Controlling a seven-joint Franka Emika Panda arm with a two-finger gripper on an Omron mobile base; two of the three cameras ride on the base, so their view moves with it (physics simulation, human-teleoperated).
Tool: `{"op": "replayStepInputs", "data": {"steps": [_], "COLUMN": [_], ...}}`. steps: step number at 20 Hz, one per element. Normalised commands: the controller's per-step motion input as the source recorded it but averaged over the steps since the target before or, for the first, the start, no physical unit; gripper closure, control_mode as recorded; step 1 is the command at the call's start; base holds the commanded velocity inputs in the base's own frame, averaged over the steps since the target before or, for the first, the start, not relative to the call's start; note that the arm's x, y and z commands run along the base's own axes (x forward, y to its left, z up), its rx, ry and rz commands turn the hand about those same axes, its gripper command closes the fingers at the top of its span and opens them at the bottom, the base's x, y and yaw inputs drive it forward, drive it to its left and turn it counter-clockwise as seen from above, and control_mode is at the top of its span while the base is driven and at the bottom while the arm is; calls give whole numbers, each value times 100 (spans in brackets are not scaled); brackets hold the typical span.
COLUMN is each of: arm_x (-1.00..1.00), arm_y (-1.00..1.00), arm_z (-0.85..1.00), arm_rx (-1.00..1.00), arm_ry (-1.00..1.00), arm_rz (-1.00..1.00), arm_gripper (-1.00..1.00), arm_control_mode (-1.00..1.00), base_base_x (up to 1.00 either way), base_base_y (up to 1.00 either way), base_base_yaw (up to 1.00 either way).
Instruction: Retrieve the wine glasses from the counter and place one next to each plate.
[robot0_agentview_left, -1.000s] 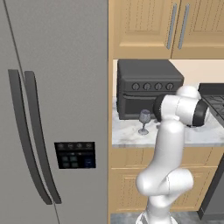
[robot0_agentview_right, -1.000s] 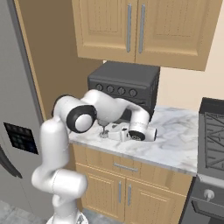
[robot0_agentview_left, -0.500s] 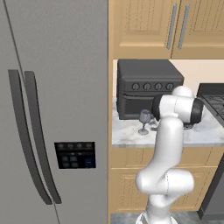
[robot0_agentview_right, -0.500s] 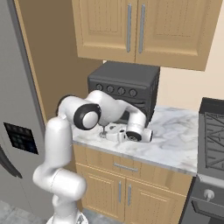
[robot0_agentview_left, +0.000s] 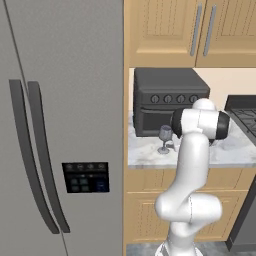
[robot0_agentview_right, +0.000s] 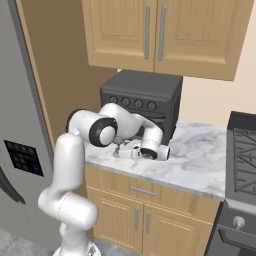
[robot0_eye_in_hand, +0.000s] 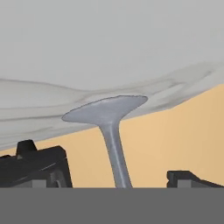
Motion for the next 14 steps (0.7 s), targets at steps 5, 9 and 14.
{"op": "replayStepInputs", "data": {"steps": [5, 9, 14], "arm_x": [33, 35, 28], "arm_y": [24, 29, 26], "arm_z": [-40, -33, -24], "arm_rx": [0, 0, 0], "arm_ry": [6, 3, 0], "arm_rz": [-1, -1, -1], "arm_gripper": [-100, -100, -100], "arm_control_mode": [-100, -100, -100], "base_base_x": [0, 0, 0], "base_base_y": [0, 0, 0], "base_base_yaw": [0, 0, 0]}}
